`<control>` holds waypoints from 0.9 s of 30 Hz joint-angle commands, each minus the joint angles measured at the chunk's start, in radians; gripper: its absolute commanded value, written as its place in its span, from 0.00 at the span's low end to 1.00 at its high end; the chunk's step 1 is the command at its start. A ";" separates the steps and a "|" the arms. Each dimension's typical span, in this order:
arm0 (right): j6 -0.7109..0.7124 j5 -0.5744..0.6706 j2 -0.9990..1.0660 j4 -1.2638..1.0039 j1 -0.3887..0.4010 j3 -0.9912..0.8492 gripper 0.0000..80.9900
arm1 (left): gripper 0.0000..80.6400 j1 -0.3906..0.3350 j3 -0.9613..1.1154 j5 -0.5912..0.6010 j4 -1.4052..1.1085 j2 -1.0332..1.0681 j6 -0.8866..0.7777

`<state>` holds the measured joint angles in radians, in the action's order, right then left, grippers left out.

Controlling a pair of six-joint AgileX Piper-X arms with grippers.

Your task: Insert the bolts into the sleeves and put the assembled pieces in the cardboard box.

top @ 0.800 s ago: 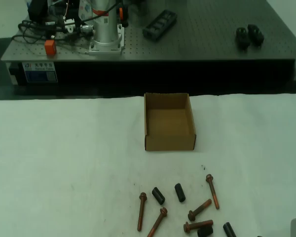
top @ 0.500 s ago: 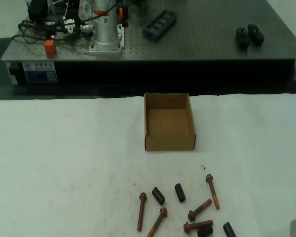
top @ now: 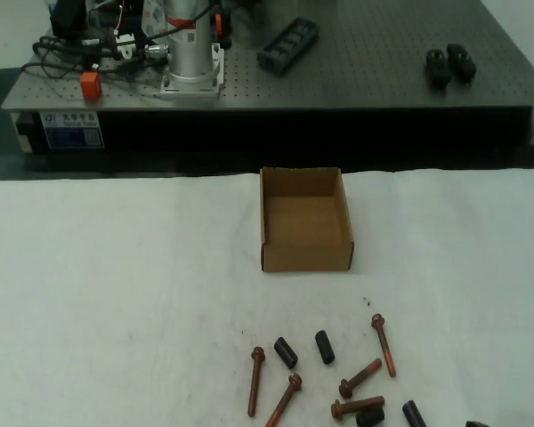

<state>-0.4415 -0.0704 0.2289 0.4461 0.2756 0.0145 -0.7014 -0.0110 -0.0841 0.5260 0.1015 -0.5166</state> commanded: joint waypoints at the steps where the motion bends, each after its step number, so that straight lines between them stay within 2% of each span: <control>1: 0.028 -0.100 -0.007 -0.010 0.004 -0.015 0.00 | 0.01 0.001 0.011 -0.021 -0.009 -0.006 0.010; 2: 0.066 -0.096 -0.007 -0.010 0.004 -0.015 0.00 | 0.01 0.001 0.011 -0.021 -0.009 -0.006 0.010; 4: 0.048 -0.078 -0.007 -0.028 0.004 -0.015 0.00 | 0.01 0.001 0.011 -0.007 -0.012 -0.006 0.001; 6: -0.016 -0.001 -0.007 -0.119 0.004 -0.015 0.00 | 0.01 0.001 0.011 0.053 -0.041 -0.006 -0.004; 9: -0.014 0.116 0.004 -0.302 0.005 -0.015 0.04 | 0.03 0.001 0.011 0.145 -0.184 -0.004 0.001; 11: -0.014 0.135 0.035 -0.361 0.006 -0.015 0.16 | 0.11 0.001 0.011 0.147 -0.277 0.007 0.001; 13: -0.009 0.135 0.100 -0.354 0.006 -0.026 0.33 | 0.23 0.001 0.011 0.139 -0.336 0.033 0.001; 14: 0.001 0.135 0.144 -0.350 0.006 -0.045 0.37 | 0.30 0.001 0.011 0.137 -0.341 0.061 0.001; 16: 0.056 0.135 0.254 -0.348 0.006 -0.092 0.36 | 0.36 0.001 0.026 0.136 -0.341 0.112 0.009; 20: 0.133 0.130 0.535 -0.317 0.006 -0.240 0.32 | 0.34 0.001 0.096 0.139 -0.341 0.280 0.127; 27: 0.325 0.077 1.098 0.059 0.003 -0.694 0.33 | 0.34 0.001 0.276 0.141 -0.341 0.615 0.189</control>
<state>-0.3153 0.0559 0.7968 0.1622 0.2791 -0.2390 -0.7014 0.2150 0.0541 0.1986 0.6892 -0.3475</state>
